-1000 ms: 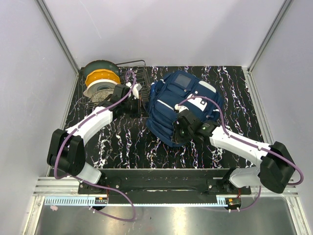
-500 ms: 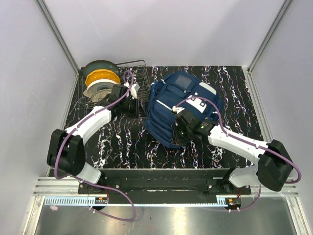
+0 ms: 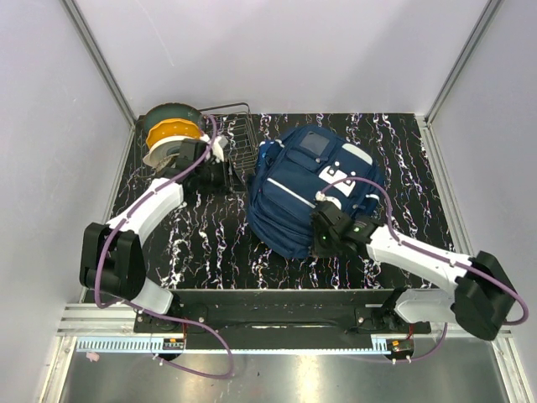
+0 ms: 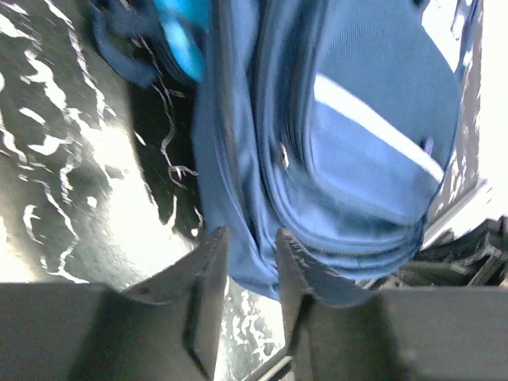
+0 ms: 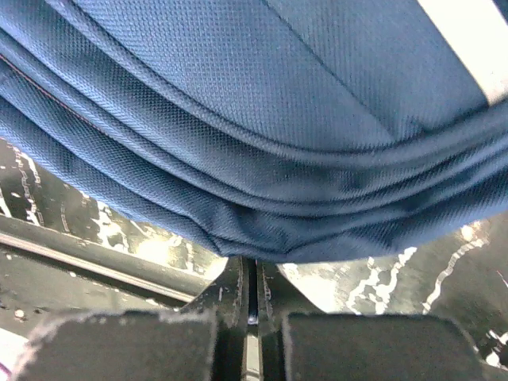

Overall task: Pack the student bag
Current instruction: Zip the student bag at the center of the board.

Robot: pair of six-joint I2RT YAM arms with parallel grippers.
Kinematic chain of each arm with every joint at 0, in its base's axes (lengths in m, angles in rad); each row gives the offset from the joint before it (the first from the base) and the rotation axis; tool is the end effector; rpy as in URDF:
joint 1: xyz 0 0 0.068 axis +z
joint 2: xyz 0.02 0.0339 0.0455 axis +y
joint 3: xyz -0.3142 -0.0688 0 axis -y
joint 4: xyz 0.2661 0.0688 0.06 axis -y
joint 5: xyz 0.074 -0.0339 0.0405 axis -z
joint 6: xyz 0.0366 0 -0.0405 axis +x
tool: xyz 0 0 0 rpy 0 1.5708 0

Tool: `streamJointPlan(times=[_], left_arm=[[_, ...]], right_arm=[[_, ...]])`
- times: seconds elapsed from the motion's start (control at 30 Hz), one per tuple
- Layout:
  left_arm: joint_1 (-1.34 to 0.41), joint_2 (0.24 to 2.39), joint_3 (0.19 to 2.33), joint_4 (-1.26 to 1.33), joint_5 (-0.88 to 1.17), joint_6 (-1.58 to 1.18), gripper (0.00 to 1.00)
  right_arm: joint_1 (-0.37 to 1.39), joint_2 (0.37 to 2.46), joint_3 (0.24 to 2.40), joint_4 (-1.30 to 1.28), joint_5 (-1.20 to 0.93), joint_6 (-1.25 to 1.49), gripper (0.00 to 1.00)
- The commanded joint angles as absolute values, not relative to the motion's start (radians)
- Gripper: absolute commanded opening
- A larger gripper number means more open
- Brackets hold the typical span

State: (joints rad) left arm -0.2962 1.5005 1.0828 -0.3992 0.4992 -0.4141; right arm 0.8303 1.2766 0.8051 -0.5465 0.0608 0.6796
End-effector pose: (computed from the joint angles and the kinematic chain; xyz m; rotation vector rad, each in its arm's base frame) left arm 0.3183 -0.1155 0.2964 0.1024 2.4576 -0.9218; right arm 0.1711 0.1840 0.2527 -0.1775 2.6555 0.4584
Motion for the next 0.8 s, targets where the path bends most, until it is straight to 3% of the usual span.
streamJointPlan(times=[0.0,0.13,0.23,0.57,0.77], left_arm=[[-0.233,1.451,1.135,-0.265,0.532,-0.416,0.65],[-0.244,1.367,1.054,-0.25,0.505,-0.454,0.92],[-0.276,1.301,0.973,-0.244,0.489,-0.497,0.97],[-0.627,1.124,0.66,-0.034,0.228,-0.938,0.99],[-0.702,1.18,0.669,0.003,0.126,-1.02,0.99]], right_arm=[[0.828,1.152,0.758,-0.628,0.111,0.727,0.0],[0.828,1.127,0.768,-0.548,0.091,0.744,0.0],[0.83,1.176,0.793,-0.523,0.087,0.744,0.0],[0.828,1.252,0.828,-0.446,0.037,0.738,0.0],[0.83,1.217,0.813,-0.433,0.022,0.738,0.0]])
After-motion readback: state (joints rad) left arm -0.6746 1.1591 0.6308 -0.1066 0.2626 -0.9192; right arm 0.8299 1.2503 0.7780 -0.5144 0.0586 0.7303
